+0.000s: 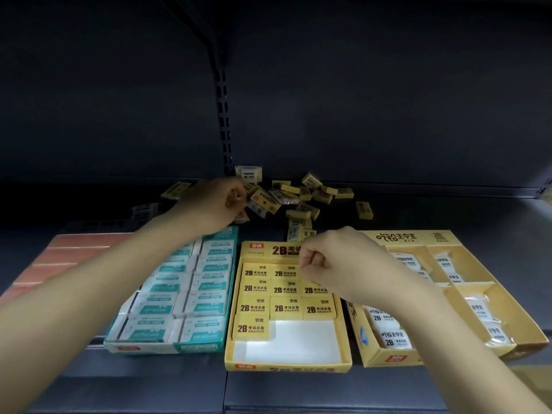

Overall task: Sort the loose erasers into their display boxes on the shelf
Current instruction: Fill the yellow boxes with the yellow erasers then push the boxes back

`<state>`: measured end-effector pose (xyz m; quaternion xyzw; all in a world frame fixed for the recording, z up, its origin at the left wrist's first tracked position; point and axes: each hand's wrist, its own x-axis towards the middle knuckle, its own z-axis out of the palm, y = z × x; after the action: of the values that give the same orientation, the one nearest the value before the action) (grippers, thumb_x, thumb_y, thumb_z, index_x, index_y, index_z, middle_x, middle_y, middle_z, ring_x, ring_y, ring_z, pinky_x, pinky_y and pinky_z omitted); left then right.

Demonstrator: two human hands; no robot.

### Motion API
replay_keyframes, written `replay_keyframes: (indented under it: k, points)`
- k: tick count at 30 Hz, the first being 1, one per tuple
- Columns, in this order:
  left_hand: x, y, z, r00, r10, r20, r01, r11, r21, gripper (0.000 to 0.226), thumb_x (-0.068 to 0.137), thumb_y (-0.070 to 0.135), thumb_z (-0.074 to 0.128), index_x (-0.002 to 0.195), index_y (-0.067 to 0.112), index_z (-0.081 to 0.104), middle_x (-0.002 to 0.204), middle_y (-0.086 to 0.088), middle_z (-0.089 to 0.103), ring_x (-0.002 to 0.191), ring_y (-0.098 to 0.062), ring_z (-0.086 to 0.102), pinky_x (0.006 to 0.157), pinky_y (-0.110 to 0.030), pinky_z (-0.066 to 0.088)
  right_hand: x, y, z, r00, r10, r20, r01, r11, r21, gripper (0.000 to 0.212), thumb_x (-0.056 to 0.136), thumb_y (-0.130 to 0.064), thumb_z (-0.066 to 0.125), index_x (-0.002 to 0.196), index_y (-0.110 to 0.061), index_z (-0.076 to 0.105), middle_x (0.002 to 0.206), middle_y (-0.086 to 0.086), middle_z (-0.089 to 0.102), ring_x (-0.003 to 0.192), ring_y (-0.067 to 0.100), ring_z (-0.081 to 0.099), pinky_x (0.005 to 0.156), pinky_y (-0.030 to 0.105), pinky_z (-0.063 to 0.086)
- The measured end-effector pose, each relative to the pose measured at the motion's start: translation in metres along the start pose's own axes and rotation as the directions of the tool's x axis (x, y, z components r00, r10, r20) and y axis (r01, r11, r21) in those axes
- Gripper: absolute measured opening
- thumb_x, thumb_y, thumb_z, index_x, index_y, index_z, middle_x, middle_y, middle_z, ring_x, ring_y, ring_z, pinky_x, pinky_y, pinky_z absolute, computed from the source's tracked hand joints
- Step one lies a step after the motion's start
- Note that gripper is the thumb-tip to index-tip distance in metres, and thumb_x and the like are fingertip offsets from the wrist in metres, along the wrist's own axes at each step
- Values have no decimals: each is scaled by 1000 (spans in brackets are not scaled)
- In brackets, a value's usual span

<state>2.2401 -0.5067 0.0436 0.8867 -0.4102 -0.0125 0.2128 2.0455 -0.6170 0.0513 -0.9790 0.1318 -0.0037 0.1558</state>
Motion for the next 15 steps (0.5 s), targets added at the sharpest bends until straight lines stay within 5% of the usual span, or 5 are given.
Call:
replay_keyframes:
  k: [6, 11, 15]
  points:
    - [43, -14, 9, 999, -23, 24, 22, 999, 38, 33, 88, 22, 60, 120, 15, 53, 116, -6, 61, 103, -22, 58, 86, -36, 48, -2, 4, 2, 992, -34, -122, 33, 999, -12, 15, 94, -25, 49, 91, -31, 62, 86, -16, 64, 89, 6, 56, 101, 34, 37]
    - [50, -24, 18, 993, -49, 105, 38, 994, 105, 39, 92, 11, 51, 130, 15, 47, 128, -8, 51, 109, -21, 51, 78, -28, 38, 10, 11, 1, 973, -64, -222, 52, 997, -60, 16, 93, -24, 49, 89, -33, 61, 88, -14, 64, 92, 8, 56, 94, 35, 42]
    - [50, -29, 20, 992, -47, 113, 42, 998, 51, 38, 89, 9, 53, 126, 19, 46, 125, -6, 52, 105, -19, 52, 81, -32, 44, 31, 9, -4, 967, -127, -220, 96, 985, -147, 16, 95, -25, 47, 95, -30, 62, 95, -12, 65, 94, 12, 58, 91, 29, 41]
